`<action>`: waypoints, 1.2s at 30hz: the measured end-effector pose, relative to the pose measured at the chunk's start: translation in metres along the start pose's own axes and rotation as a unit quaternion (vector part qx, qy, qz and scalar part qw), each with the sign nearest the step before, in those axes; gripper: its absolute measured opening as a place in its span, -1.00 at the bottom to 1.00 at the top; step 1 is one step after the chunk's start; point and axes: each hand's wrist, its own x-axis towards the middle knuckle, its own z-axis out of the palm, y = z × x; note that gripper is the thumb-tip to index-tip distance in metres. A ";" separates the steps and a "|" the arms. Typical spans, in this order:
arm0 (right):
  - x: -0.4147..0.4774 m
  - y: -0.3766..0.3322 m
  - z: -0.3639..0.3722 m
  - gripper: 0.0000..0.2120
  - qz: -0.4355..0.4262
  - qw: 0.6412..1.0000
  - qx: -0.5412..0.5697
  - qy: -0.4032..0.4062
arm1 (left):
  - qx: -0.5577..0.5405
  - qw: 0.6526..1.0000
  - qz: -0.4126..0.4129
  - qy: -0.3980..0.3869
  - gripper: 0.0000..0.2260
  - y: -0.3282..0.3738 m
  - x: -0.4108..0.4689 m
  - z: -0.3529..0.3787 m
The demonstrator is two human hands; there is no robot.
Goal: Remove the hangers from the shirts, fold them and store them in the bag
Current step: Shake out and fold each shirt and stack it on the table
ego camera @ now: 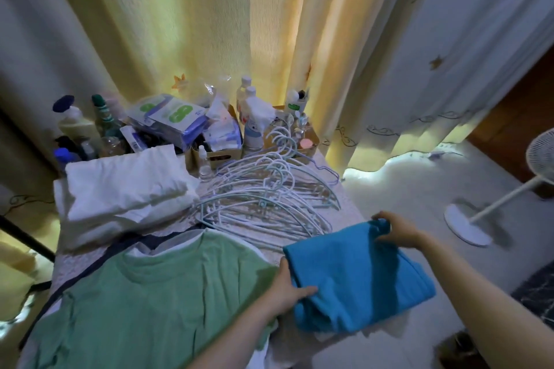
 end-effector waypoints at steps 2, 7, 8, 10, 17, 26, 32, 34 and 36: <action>0.010 -0.004 0.012 -0.46 -0.007 0.999 -0.021 0.040 | -0.009 1.000 -0.006 -0.007 -0.40 -0.003 -0.002 -0.006; 0.020 -0.072 0.034 -0.64 -0.038 0.983 -0.104 0.144 | -0.041 0.997 -0.040 0.055 -0.79 -0.015 -0.024 -0.064; 0.019 -0.090 0.042 -0.69 -0.046 0.977 -0.130 0.160 | -0.044 0.993 -0.048 0.095 -0.85 -0.022 -0.031 -0.083; 0.015 -0.128 0.060 -0.77 -0.077 0.956 -0.203 0.197 | -0.036 0.980 -0.063 0.184 -0.88 -0.039 -0.052 -0.124; 0.003 -0.261 0.149 -0.69 -0.301 0.951 -0.068 -0.021 | 0.126 0.903 -0.114 0.395 -0.81 -0.109 -0.124 -0.256; 0.022 -0.286 0.216 -0.69 -0.201 0.978 -0.035 0.046 | 0.285 0.894 -0.090 0.335 -0.61 -0.106 -0.120 -0.303; 0.023 -0.286 0.212 -0.69 -0.158 0.986 -0.044 0.008 | 0.274 0.902 -0.128 0.308 -0.55 -0.107 -0.096 -0.312; 0.020 -0.288 0.207 -0.75 -0.172 0.983 -0.053 -0.013 | 0.263 0.899 -0.118 0.330 -0.60 -0.110 -0.093 -0.315; 0.013 -0.288 0.206 -0.85 -0.215 0.976 -0.028 -0.018 | 0.265 0.889 -0.106 0.359 -0.67 -0.111 -0.094 -0.318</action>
